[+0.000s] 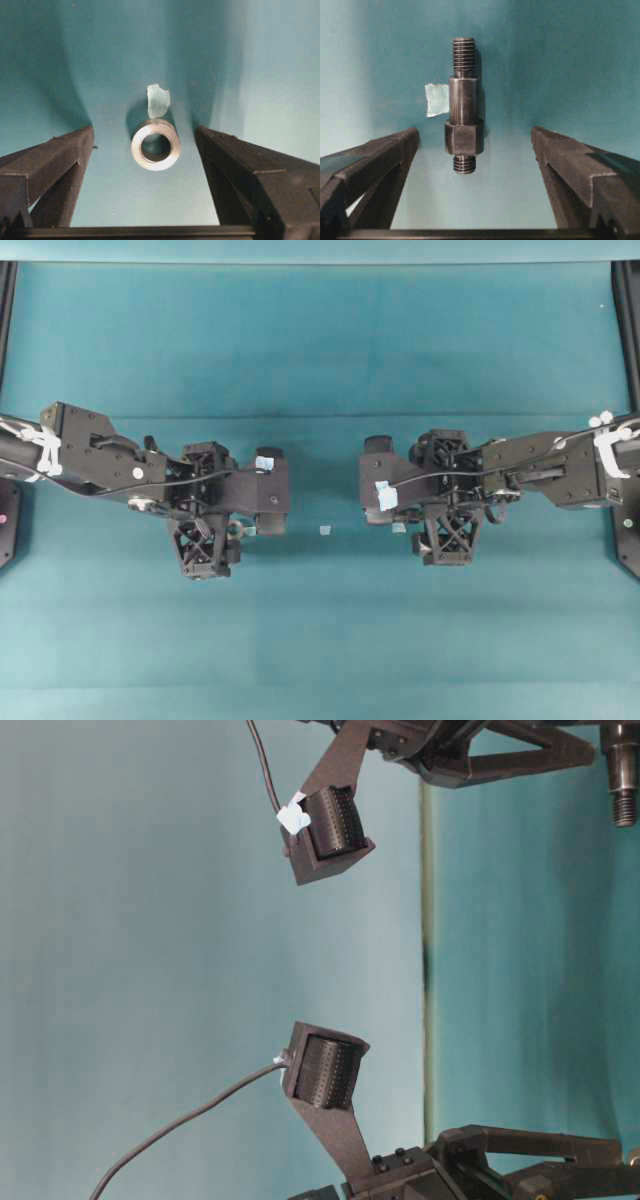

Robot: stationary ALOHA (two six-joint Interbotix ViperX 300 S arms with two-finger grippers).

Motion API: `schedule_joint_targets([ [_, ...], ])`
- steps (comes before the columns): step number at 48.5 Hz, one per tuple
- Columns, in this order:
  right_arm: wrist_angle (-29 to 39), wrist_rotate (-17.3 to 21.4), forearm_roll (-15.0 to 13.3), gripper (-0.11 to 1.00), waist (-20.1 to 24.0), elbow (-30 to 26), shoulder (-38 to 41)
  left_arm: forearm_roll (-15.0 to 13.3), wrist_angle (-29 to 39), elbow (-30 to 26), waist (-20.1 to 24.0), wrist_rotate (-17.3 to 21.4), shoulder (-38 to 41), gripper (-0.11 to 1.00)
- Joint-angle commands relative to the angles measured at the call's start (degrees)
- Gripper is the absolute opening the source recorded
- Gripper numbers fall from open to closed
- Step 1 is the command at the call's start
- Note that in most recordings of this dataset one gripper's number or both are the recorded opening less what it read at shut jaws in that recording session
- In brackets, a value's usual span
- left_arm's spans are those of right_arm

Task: Insert the washer onto the shaft with both hands.
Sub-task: 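Lower and close left gripper on washer, right gripper on shaft hex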

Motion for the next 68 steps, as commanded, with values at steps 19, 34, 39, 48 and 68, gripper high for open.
schedule_joint_targets([
  [19, -0.8, 2.4, 0.0, 0.88, 0.0, 0.2, -0.2, 0.1, -0.1, -0.6, -0.1, 0.1, -0.3, 0.90],
  [34, -0.8, 2.4, 0.0, 0.88, 0.1, 0.2, 0.0, 0.1, 0.0, -0.5, -0.3, 0.0, -0.3, 0.90],
  [39, -0.8, 2.2, 0.0, 0.88, 0.0, 0.2, 0.4, 0.1, 0.0, -0.5, -0.3, 0.0, -0.3, 0.90],
  [48, -1.1, 2.1, 0.0, 0.88, 0.0, 0.2, 1.1, 0.1, 0.0, -0.6, -0.3, -0.2, -0.4, 0.90],
  [68, -1.4, 2.1, 0.5, 0.88, 0.0, 0.4, 1.3, 0.1, 0.0, -0.6, -0.4, -0.3, -0.3, 0.90],
])
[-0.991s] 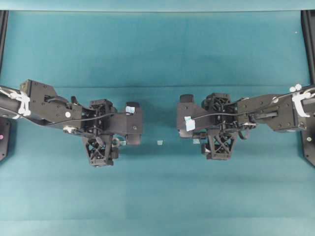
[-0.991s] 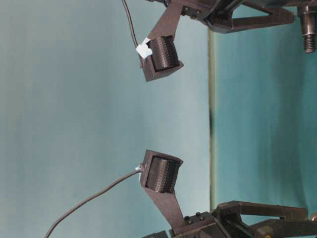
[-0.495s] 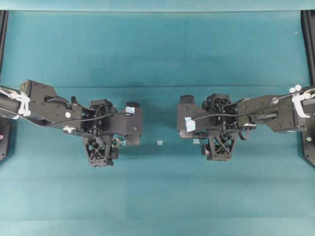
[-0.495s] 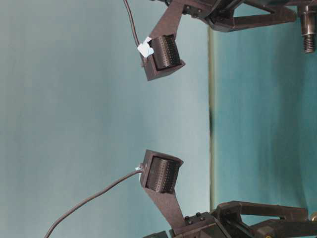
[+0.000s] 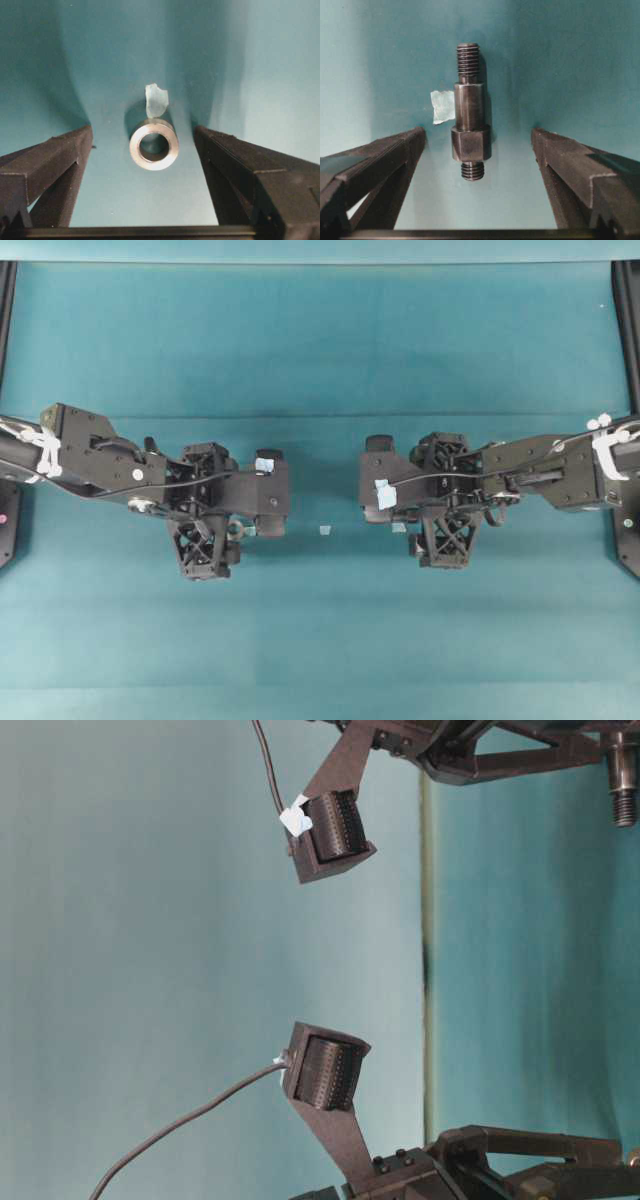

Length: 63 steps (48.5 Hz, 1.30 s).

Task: Insert the washer onto the shaft with both hands.
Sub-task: 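Lower and close left gripper on washer, right gripper on shaft hex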

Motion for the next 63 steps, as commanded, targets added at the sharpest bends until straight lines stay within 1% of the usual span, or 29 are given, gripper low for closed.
schedule_joint_targets([
  [1, -0.2, 0.2, 0.0, 0.88, -0.2, 0.0, 0.4, 0.2, -0.2, -0.6, -0.2, -0.1, -0.3, 0.90],
  [15, 0.4, 0.3, 0.0, 0.86, -0.3, -0.1, 0.4, 0.2, -0.2, -0.6, -0.3, -0.1, -0.4, 0.89],
  [19, 1.0, 0.3, 0.1, 0.80, -0.2, -0.3, 0.4, 0.2, -0.2, -0.6, -0.2, -0.1, -0.6, 0.88],
  [23, 1.7, 0.2, 0.0, 0.69, -0.2, -0.4, 0.5, 0.2, -0.2, -0.4, -0.3, -0.1, -0.7, 0.84],
  [27, 2.1, 0.2, 0.0, 0.55, -0.3, -0.5, 0.6, 0.2, -0.2, -0.3, -0.3, 0.0, -1.1, 0.75],
  [31, 2.3, 0.2, 0.0, 0.42, -0.2, -0.6, 0.6, 0.2, -0.2, -0.2, -0.2, 0.0, -1.3, 0.59],
  [35, 2.4, 0.2, 0.1, 0.30, -0.2, -0.5, 0.7, 0.2, -0.4, -0.2, -0.3, 0.3, -1.4, 0.41],
  [37, 2.4, 0.2, 0.0, 0.24, -0.3, -0.6, 0.7, 0.2, -0.4, -0.2, -0.3, 0.5, -1.4, 0.36],
  [40, 2.4, 0.2, 0.1, 0.17, -0.2, -0.6, 0.7, 0.2, -0.4, -0.3, -0.2, 0.6, -1.5, 0.36],
  [45, 2.5, 0.0, 0.0, 0.11, -0.3, -0.6, 0.7, 0.2, -0.4, -0.2, -0.2, 0.7, -1.6, 0.36],
  [63, 3.5, -0.2, 0.0, 0.08, -1.6, -0.7, 0.6, 0.2, -0.4, -0.4, -0.3, 0.7, -1.6, 0.36],
])
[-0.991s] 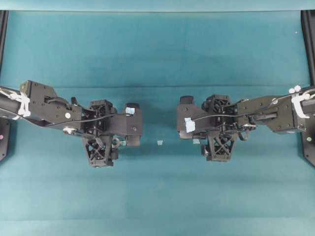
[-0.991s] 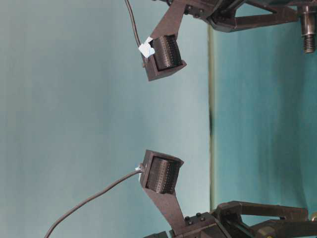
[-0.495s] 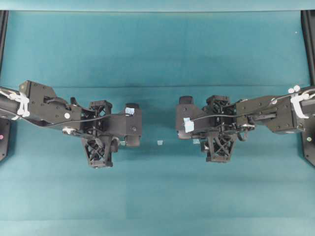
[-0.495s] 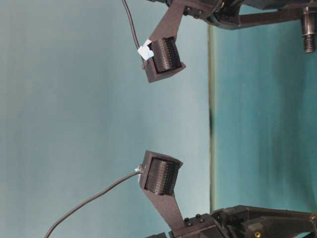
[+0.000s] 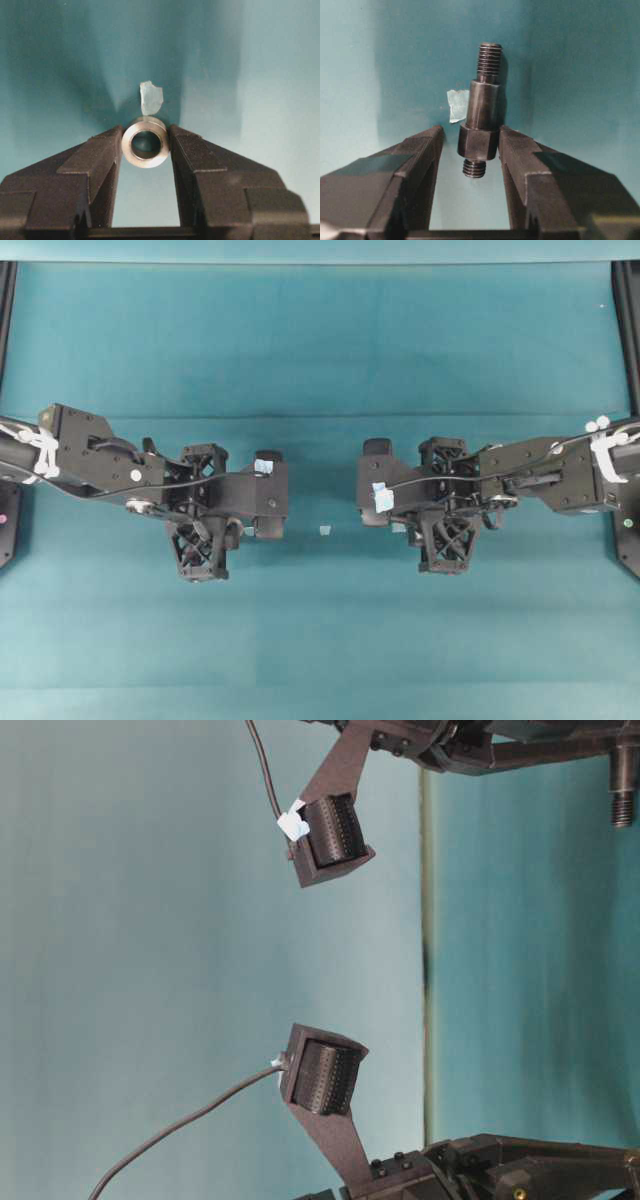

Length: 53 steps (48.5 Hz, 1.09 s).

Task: Insert the washer onto the shaft with both hands.
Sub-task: 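Lower and close left gripper on washer, right gripper on shaft hex, then lift the washer and shaft off the table with both grippers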

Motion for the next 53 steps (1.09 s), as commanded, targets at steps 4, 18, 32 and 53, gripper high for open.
schedule_joint_targets([
  [4, 0.4, -0.4, -0.4, 0.07, -2.2, 0.2, 0.5, 0.1, -0.3, -0.6, -0.2, 0.0, -1.1, 0.36],
  [18, 0.4, -0.6, -0.4, 0.06, -2.8, 0.1, 0.1, 0.1, -0.3, -0.6, -0.4, 0.1, -1.1, 0.36],
  [32, 0.4, -0.8, -0.3, 0.01, -2.8, 0.1, -0.6, 0.1, -0.3, -0.6, -0.4, 0.1, -1.1, 0.36],
  [53, 1.4, -2.6, -0.4, 0.01, -2.2, -0.5, -0.8, 0.1, -0.3, -0.5, -0.4, 0.0, -1.2, 0.36],
])
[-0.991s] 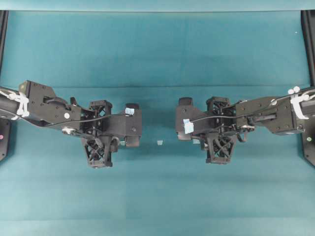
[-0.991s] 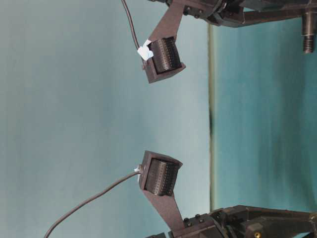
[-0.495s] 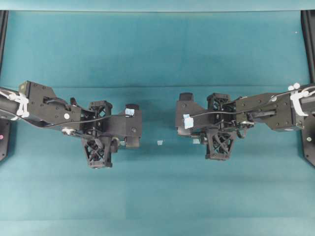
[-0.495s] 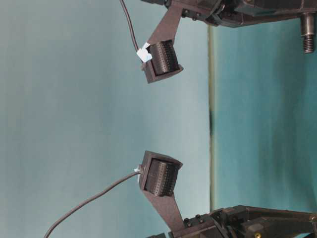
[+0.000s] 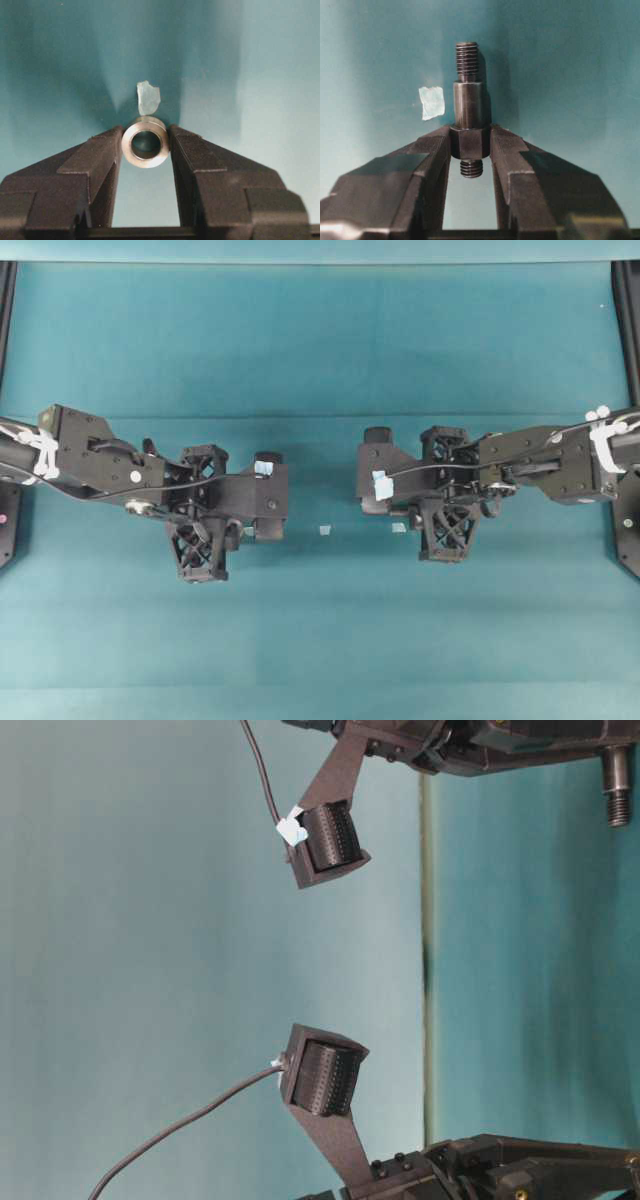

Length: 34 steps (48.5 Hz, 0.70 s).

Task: Insert the washer onto the shaft with both hands.
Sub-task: 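Lift the washer and shaft off the table with both grippers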

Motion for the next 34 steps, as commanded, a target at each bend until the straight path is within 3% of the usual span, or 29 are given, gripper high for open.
schedule_joint_targets([
  [1, 0.4, -0.7, -0.2, 0.01, -0.4, -0.3, -0.4, 0.1, -0.3, -0.4, -0.1, 0.0, -1.2, 0.36],
  [34, 0.0, -0.7, 0.2, 0.00, 0.5, -0.3, -0.4, 0.1, -0.3, -1.1, -0.2, 0.2, -1.8, 0.36],
])
